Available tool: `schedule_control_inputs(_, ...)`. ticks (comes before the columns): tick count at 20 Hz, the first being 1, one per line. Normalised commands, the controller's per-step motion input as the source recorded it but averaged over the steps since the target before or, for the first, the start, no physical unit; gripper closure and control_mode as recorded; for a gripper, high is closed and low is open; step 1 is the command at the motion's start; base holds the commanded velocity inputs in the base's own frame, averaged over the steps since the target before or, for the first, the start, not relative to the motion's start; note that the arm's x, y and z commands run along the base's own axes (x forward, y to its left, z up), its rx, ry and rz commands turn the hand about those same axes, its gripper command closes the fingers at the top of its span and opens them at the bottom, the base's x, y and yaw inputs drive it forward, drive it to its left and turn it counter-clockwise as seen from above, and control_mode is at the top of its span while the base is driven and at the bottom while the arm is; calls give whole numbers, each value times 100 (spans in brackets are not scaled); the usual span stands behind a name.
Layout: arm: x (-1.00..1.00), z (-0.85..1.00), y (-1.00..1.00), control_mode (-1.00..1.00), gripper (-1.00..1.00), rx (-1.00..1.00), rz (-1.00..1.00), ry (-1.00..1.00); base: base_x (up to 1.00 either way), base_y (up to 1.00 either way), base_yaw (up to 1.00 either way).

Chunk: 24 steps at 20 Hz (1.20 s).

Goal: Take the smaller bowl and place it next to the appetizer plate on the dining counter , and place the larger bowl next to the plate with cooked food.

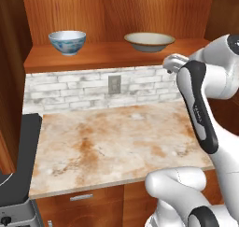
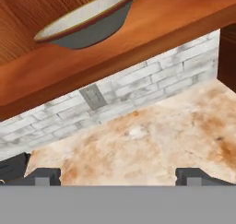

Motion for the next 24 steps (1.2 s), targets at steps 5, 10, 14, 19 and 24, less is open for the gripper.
schedule_control_inputs(5, 2, 27, 0, -100, -100, 7, -10, -22, 0, 0, 0)
schedule_control_inputs(10, 6, 37, 0, -100, -100, 9, -18, -14, 0, 0, 0)
schedule_control_inputs(14, 8, 41, -6, -100, -100, 12, -15, -1, 0, 0, 0)
schedule_control_inputs(19, 15, 13, -3, -100, -100, 15, -6, 0, 0, 0, 0)
schedule_control_inputs(24, 20, 0, 0, -100, -100, 6, 0, 0, 0, 0, 0)
